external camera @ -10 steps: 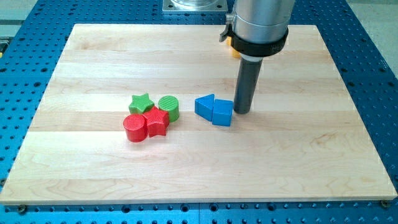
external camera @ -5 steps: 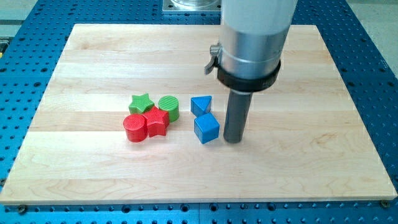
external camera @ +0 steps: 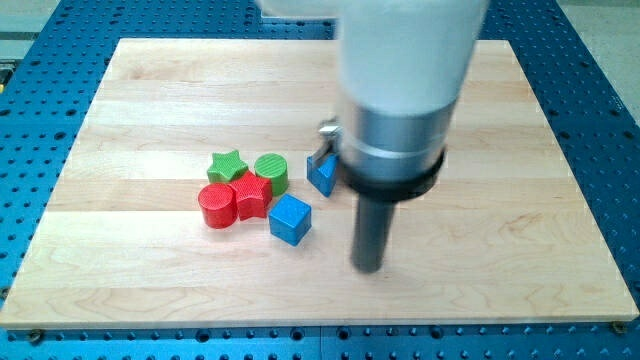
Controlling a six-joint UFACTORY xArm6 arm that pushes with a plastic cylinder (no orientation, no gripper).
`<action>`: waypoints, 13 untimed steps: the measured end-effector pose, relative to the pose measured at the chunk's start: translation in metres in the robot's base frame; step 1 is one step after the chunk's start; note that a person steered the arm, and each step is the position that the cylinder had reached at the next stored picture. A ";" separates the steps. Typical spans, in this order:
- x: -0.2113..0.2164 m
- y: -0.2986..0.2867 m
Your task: Push the blue blocks into the group of blocks
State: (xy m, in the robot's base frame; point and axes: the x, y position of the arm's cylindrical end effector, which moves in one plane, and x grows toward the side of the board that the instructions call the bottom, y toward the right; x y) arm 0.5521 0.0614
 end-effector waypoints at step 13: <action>0.051 -0.111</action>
State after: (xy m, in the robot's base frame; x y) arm 0.6033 -0.0497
